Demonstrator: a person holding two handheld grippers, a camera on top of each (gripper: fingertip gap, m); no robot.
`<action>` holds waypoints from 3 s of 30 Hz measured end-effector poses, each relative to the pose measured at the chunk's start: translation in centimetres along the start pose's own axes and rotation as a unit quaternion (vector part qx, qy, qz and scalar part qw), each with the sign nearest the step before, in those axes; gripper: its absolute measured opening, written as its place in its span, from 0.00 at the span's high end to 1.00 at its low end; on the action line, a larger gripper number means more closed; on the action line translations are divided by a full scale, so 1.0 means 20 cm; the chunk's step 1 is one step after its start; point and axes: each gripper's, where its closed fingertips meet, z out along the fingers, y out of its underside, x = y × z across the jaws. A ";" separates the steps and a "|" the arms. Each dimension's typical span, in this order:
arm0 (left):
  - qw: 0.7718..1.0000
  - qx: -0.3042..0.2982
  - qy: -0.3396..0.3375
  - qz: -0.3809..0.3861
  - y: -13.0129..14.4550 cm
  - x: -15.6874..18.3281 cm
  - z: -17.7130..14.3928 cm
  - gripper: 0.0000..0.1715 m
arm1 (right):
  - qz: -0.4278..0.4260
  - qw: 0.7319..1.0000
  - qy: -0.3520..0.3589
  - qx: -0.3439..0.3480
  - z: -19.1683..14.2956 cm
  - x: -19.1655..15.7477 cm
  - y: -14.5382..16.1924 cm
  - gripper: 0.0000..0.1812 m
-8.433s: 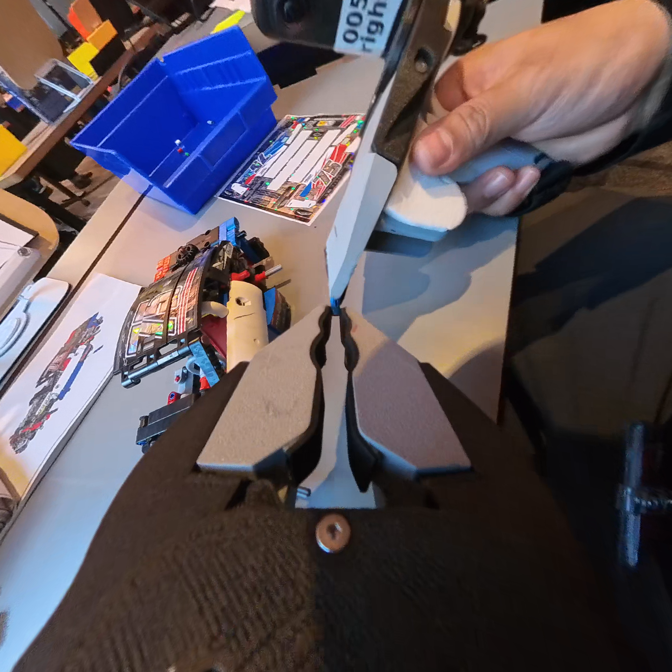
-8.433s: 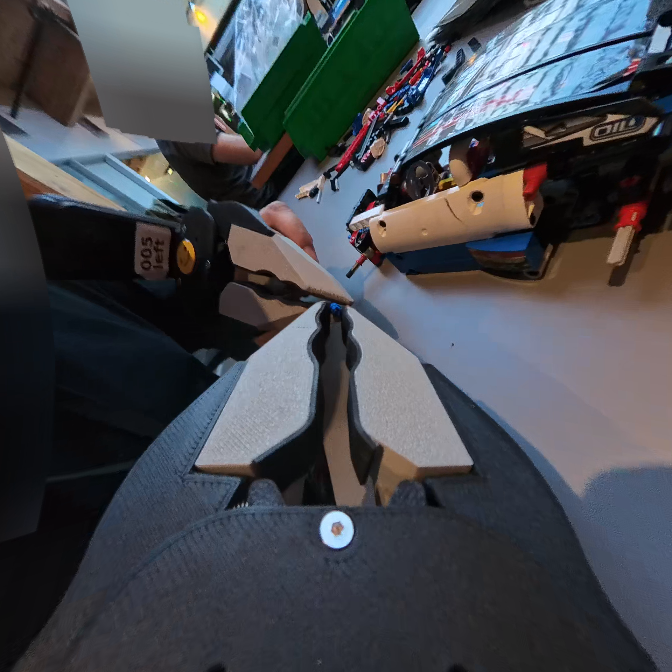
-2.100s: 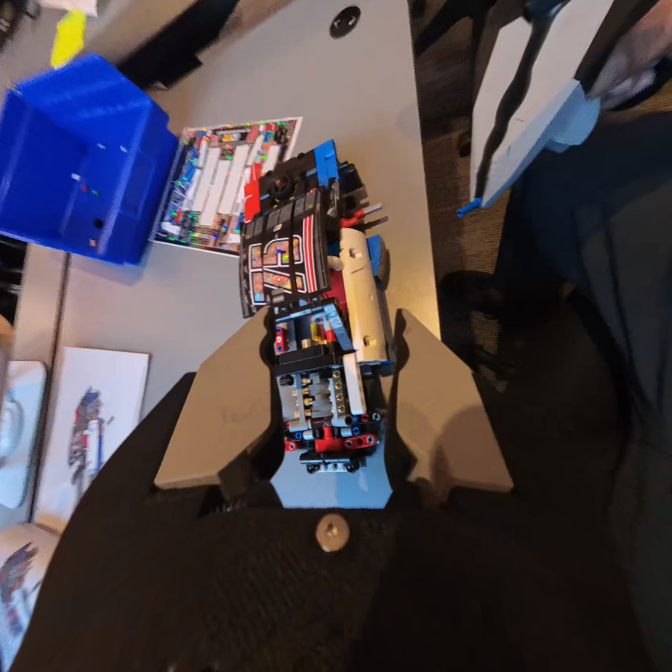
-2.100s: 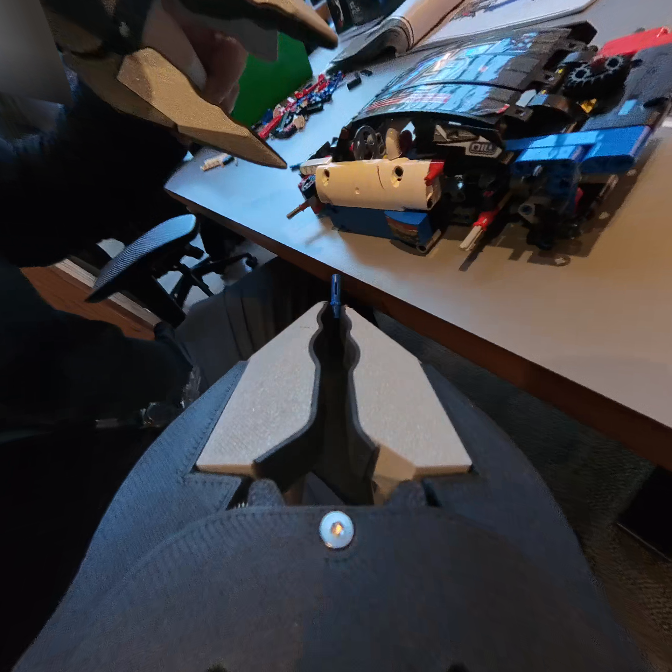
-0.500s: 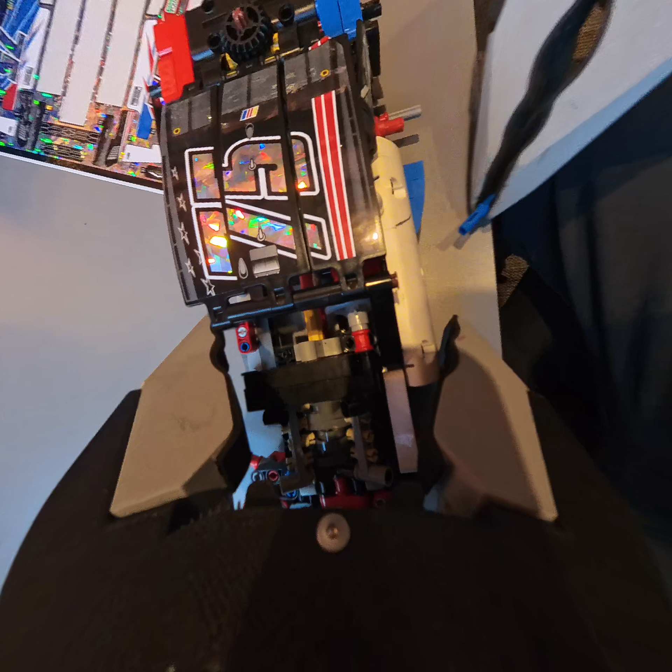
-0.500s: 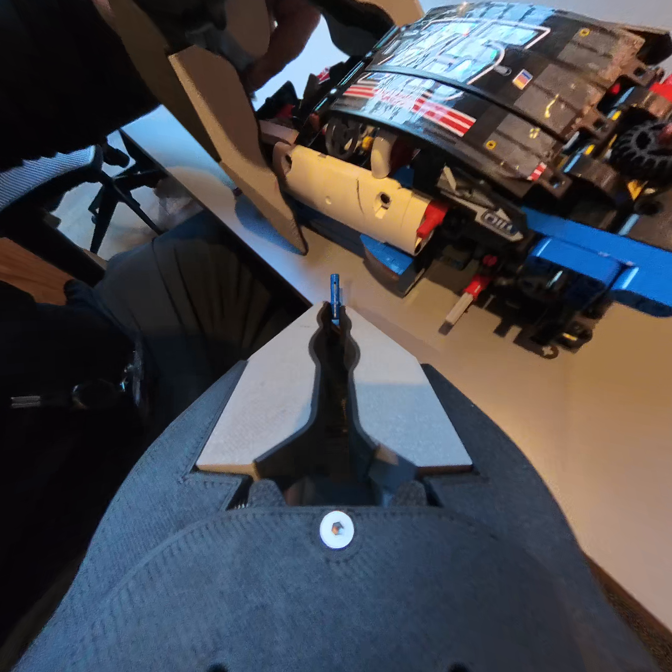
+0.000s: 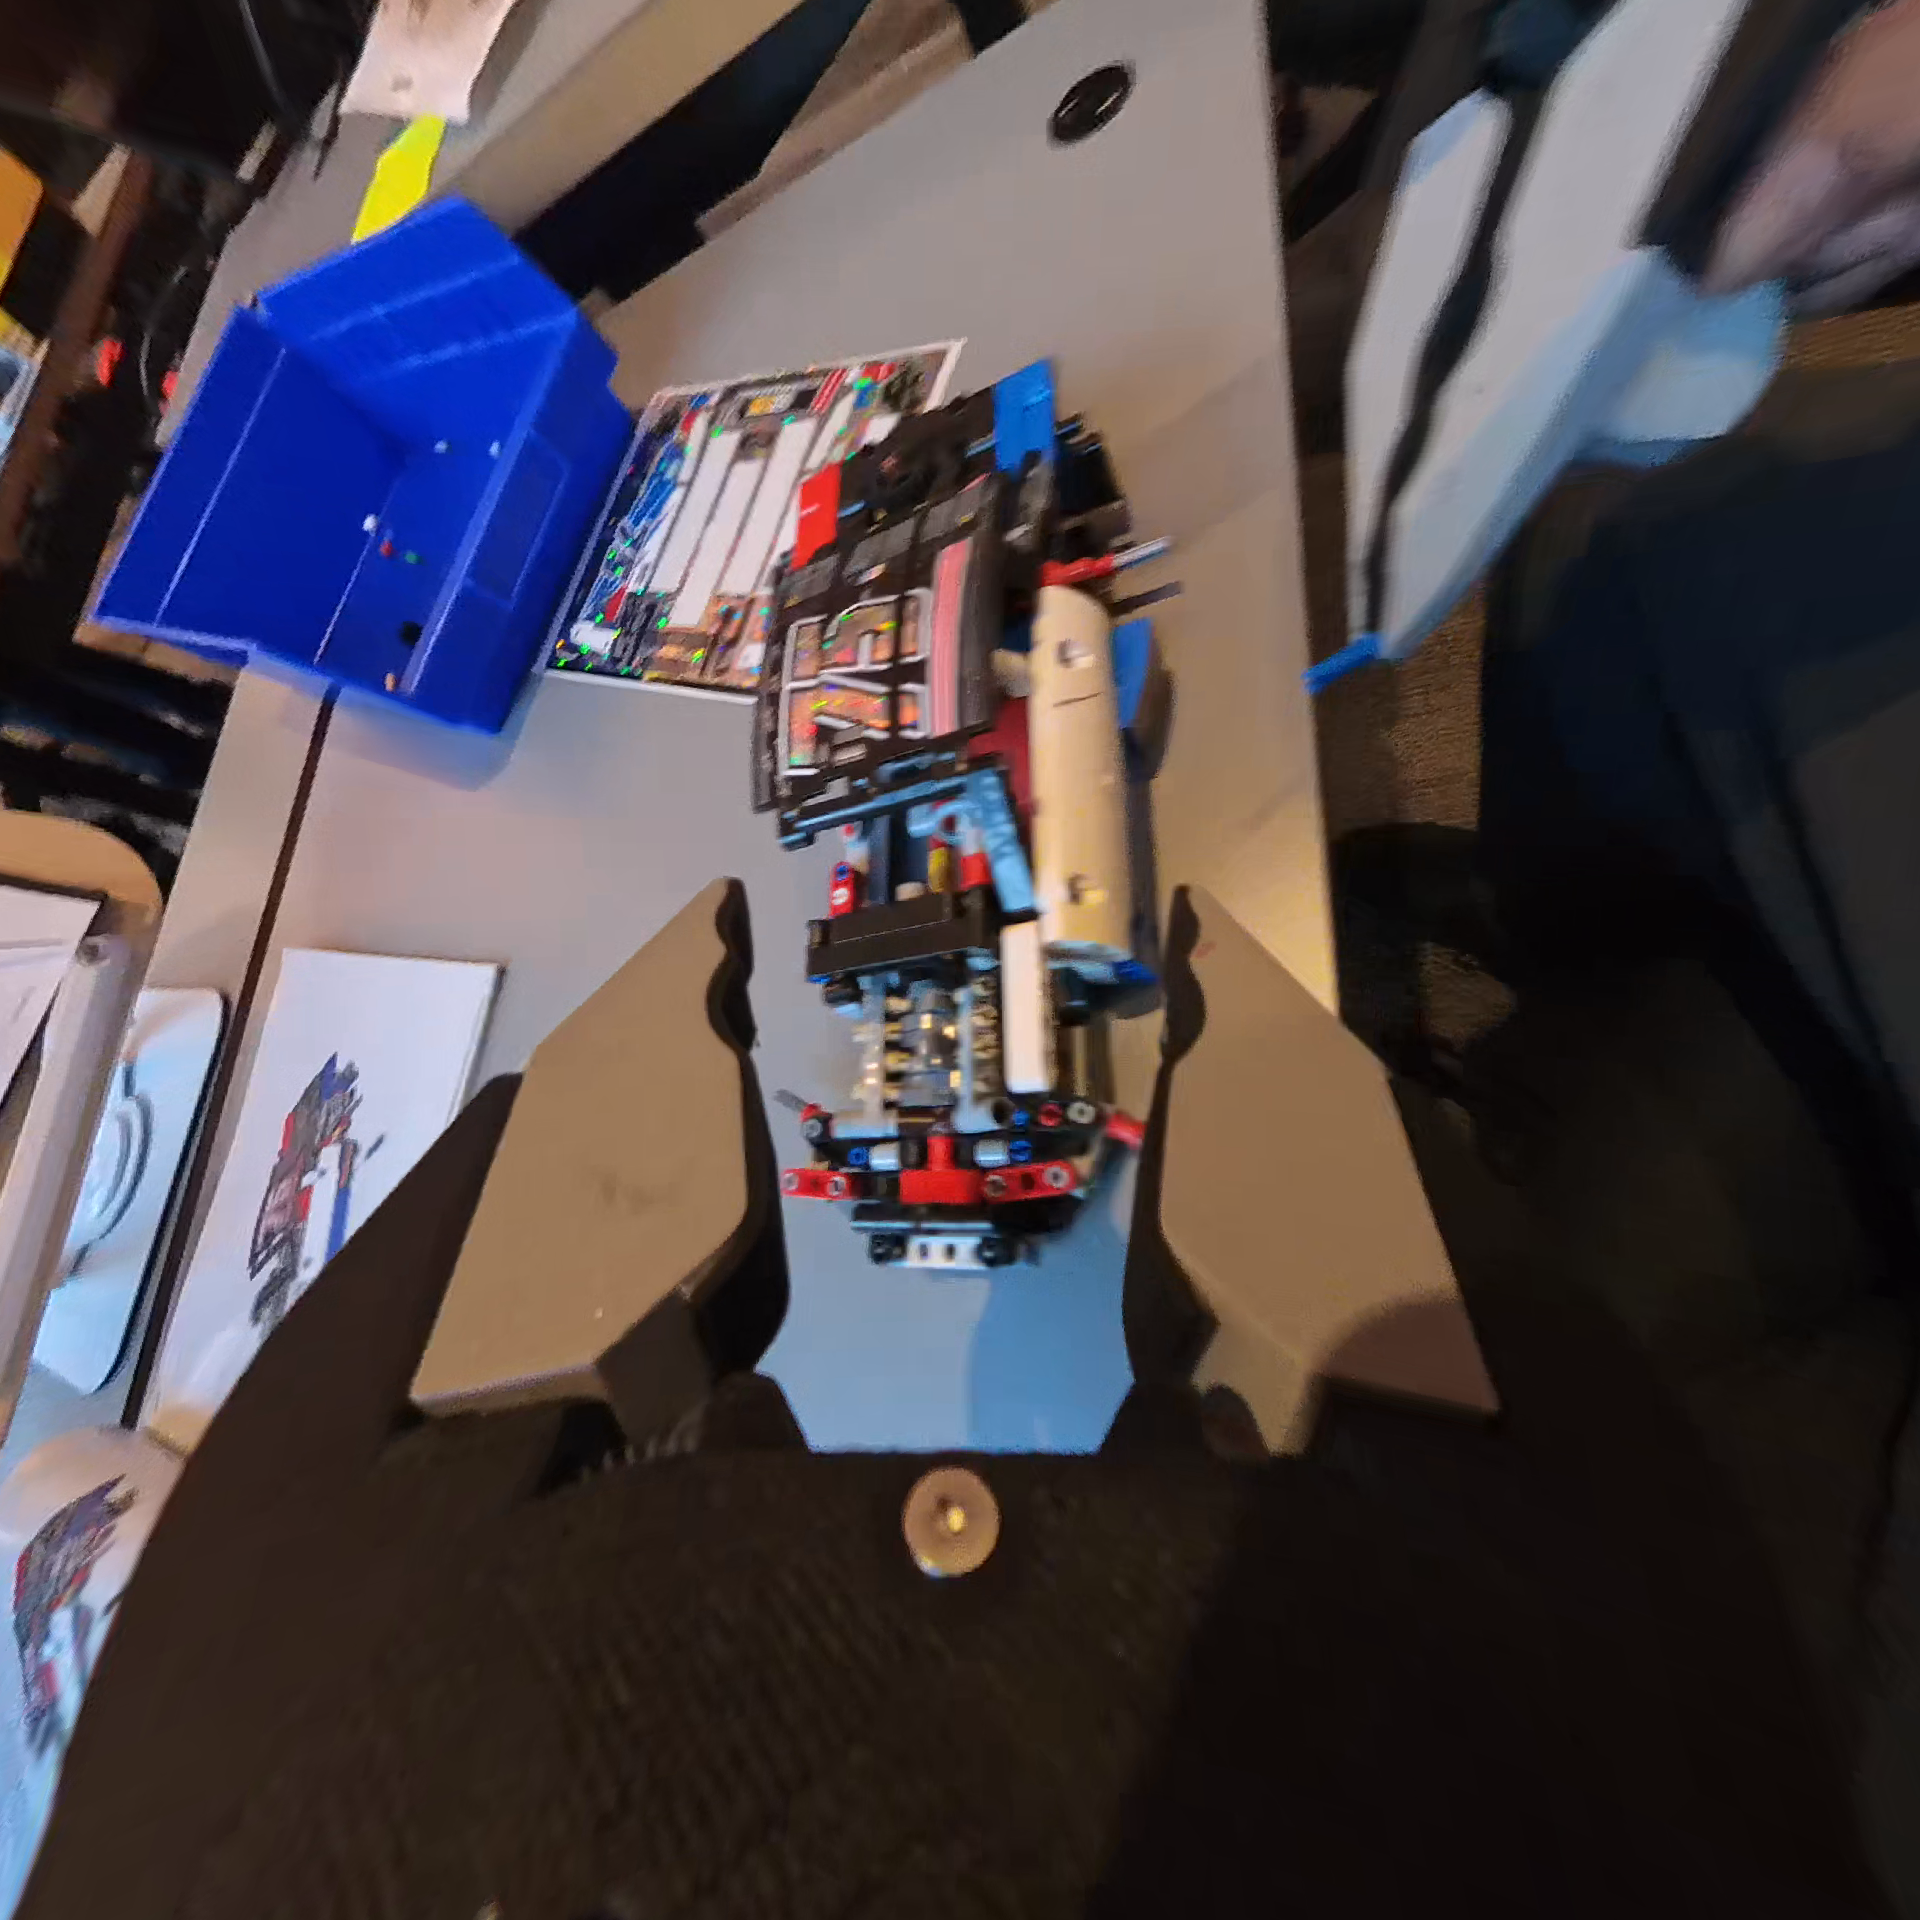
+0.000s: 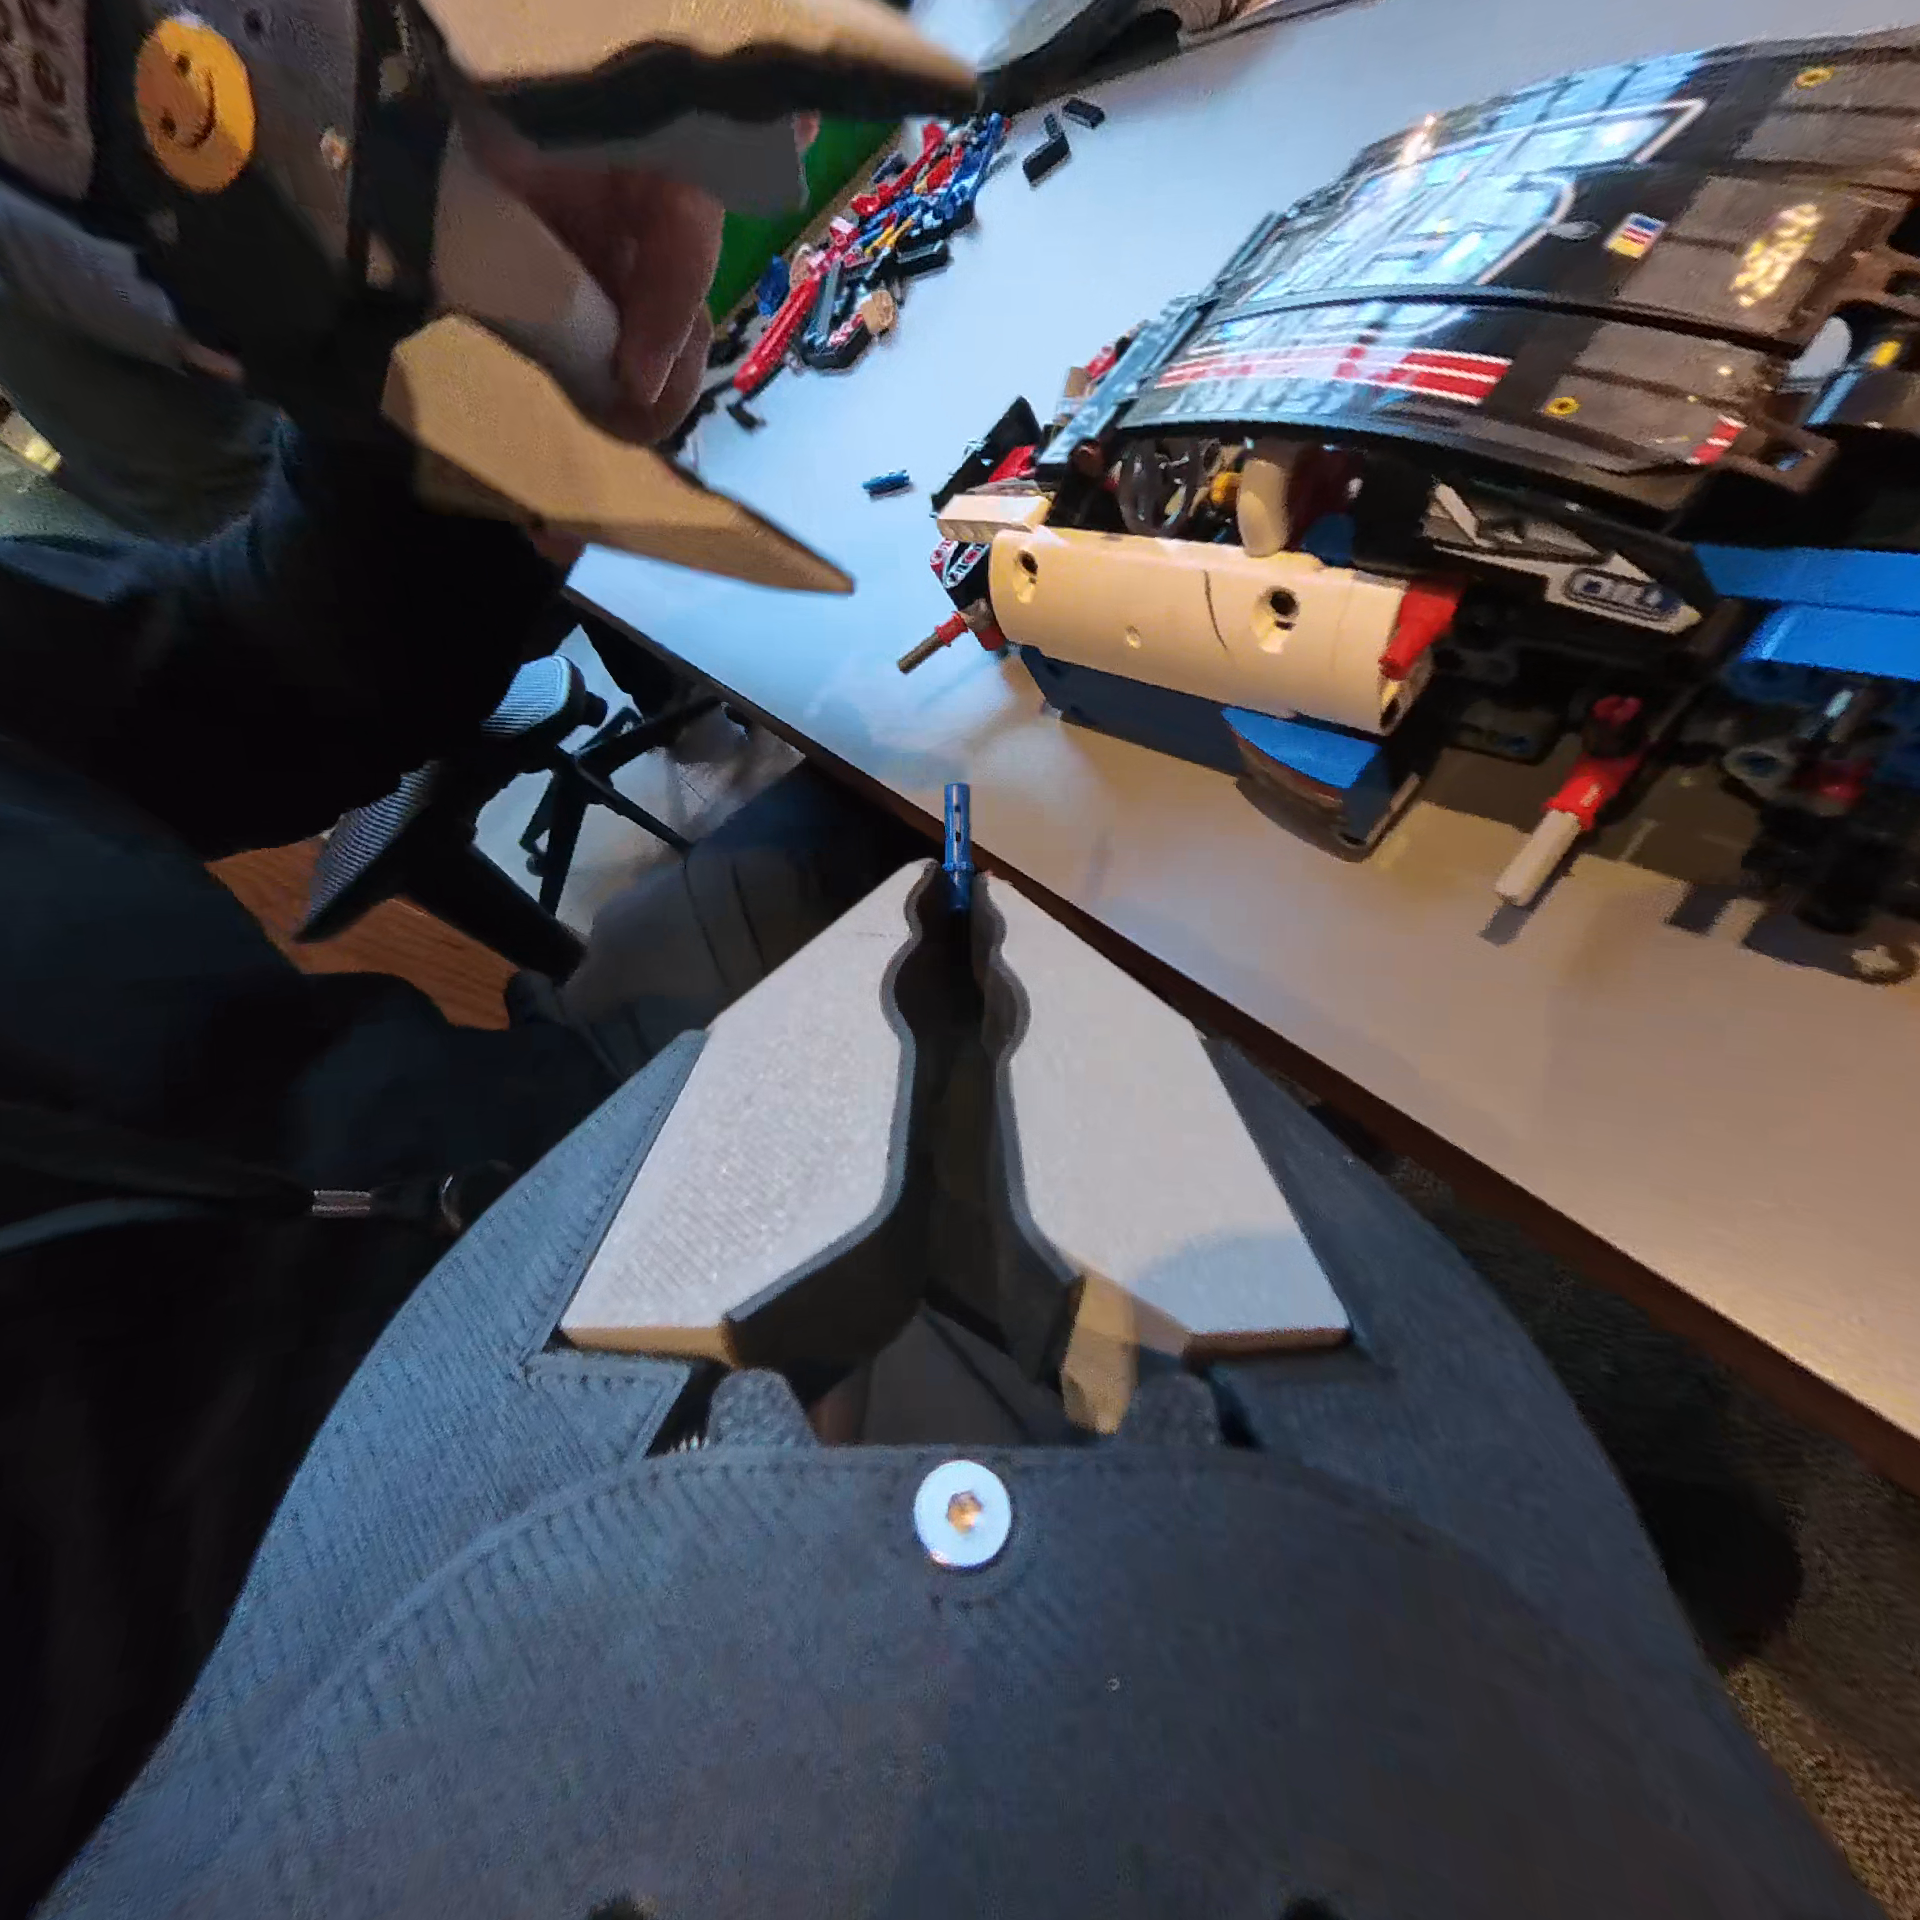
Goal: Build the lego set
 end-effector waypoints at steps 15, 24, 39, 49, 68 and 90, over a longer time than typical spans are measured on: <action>0.982 0.045 0.154 0.098 -0.08 0.45 0.02 0.85 | 0.026 0.997 -0.062 -0.028 0.06 -0.17 0.05 0.98; 0.976 0.038 0.167 0.131 -0.07 0.51 0.06 0.98 | 0.029 0.996 -0.073 -0.047 0.06 -0.18 0.08 0.98; 0.976 0.038 0.181 0.116 -0.06 0.52 0.09 1.00 | 0.030 0.997 -0.066 -0.032 0.04 -0.15 0.07 0.98; 0.977 0.062 0.198 0.049 -0.07 0.51 0.06 0.99 | -0.118 0.993 -0.012 0.010 -0.06 -0.19 0.01 0.94; 0.952 0.041 0.303 0.019 -0.04 0.61 0.05 0.99 | -0.438 0.878 0.170 -0.095 0.04 -0.18 0.12 0.96; 0.959 0.042 0.281 -0.026 -0.05 0.54 0.04 0.99 | -0.380 0.907 0.172 -0.061 0.03 -0.17 0.08 1.00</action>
